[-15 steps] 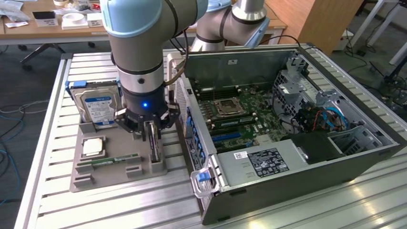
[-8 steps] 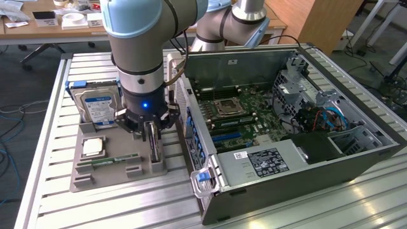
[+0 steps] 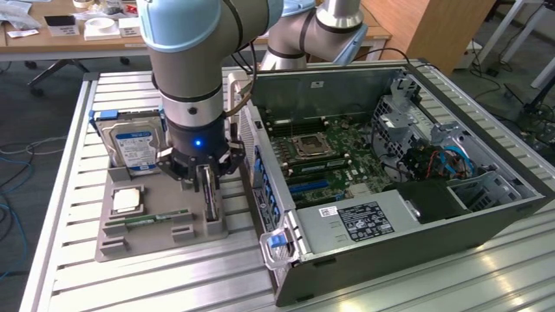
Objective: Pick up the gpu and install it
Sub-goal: 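Pick up the gpu and move the gpu toward the slot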
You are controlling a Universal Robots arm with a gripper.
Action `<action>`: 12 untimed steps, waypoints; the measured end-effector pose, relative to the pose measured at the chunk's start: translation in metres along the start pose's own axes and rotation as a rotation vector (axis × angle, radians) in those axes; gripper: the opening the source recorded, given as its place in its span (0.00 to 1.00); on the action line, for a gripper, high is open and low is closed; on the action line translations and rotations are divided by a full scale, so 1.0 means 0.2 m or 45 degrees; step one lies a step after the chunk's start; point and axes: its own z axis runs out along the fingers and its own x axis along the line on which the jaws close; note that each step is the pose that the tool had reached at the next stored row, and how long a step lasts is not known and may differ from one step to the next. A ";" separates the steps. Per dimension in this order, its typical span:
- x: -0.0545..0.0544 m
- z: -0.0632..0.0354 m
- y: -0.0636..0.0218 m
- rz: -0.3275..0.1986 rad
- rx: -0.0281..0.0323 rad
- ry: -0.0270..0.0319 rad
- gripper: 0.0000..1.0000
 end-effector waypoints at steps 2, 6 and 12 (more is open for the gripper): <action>0.00 0.002 0.002 0.000 0.0000 -0.0001 0.42; -0.01 0.004 0.003 0.000 0.0002 0.0002 0.42; -0.01 0.018 0.002 0.000 0.0002 0.0001 0.42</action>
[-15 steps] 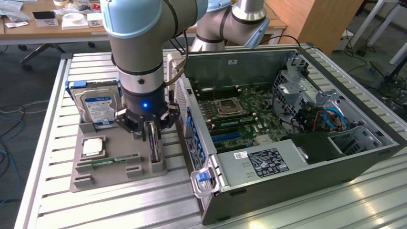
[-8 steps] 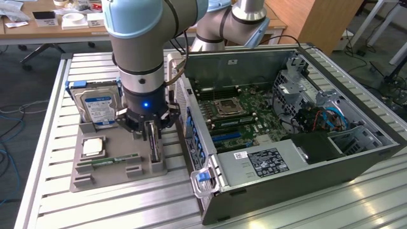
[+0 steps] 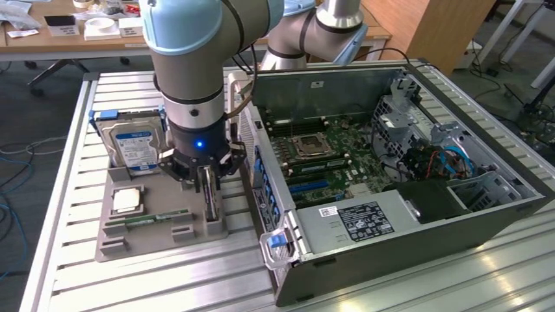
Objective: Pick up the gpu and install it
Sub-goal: 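Pick up the gpu and move the gpu toward the slot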
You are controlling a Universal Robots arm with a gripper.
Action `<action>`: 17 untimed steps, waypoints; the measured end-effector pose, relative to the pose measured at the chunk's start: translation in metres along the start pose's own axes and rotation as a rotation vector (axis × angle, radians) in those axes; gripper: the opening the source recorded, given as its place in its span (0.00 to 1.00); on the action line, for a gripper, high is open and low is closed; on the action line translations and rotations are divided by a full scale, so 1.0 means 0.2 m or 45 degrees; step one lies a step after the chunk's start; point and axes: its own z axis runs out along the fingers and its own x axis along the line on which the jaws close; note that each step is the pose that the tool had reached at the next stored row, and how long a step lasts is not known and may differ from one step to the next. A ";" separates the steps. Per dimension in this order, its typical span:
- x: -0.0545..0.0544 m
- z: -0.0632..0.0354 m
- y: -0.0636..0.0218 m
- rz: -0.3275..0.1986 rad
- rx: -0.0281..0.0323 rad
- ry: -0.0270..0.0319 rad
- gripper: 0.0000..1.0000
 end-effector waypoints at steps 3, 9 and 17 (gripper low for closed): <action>0.00 0.000 0.000 0.000 -0.0001 -0.0001 0.42; 0.00 0.001 0.011 0.000 -0.0003 -0.0002 0.42; 0.00 0.001 0.011 0.000 -0.0001 -0.0001 0.40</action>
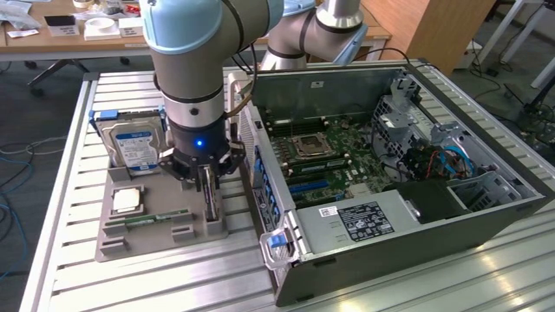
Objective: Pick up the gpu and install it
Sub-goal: 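Pick up the gpu and move the gpu toward the slot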
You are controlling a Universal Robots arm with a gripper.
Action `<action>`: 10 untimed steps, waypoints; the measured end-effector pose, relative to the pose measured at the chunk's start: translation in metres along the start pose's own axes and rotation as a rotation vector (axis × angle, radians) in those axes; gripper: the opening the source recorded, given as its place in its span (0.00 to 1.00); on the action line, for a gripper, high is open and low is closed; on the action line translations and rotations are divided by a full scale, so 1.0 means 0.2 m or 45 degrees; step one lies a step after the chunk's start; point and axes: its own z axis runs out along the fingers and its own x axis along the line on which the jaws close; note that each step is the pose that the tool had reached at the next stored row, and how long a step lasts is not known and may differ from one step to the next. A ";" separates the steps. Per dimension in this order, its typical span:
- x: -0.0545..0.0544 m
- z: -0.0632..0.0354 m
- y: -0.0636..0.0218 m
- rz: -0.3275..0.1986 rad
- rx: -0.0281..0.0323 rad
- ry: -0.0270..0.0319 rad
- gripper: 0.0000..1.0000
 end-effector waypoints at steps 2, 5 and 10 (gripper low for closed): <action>0.00 0.000 0.000 0.000 -0.0001 0.0000 0.40; 0.00 0.000 0.000 0.000 0.0000 0.0000 0.33; 0.00 0.000 0.000 0.000 -0.0001 -0.0001 0.32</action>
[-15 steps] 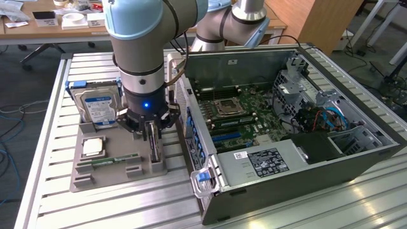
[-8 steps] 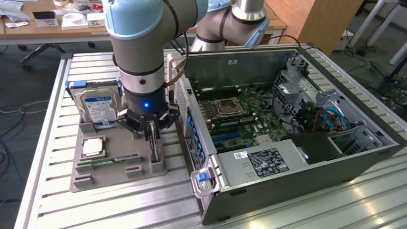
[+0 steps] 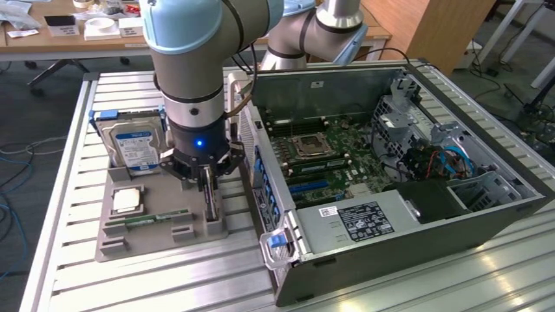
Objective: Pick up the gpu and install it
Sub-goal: 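Pick up the gpu and move the gpu toward the slot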
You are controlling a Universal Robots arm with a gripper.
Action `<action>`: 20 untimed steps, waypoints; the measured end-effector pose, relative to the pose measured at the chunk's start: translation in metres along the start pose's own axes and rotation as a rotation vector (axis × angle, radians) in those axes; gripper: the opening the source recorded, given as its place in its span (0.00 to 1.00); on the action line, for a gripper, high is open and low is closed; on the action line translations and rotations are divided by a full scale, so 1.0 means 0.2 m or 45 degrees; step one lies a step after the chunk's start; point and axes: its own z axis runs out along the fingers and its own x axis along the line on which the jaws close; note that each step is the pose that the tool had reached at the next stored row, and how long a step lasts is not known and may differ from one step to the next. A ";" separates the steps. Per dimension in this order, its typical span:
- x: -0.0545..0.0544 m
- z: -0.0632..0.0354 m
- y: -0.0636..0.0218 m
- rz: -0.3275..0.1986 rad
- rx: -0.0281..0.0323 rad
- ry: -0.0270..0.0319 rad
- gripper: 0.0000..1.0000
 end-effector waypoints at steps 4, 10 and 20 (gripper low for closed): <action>0.00 0.000 0.000 0.000 0.0001 0.0001 0.27; 0.00 0.000 0.000 0.000 0.0001 0.0001 0.27; 0.00 -0.017 0.001 0.000 0.0000 0.0000 0.27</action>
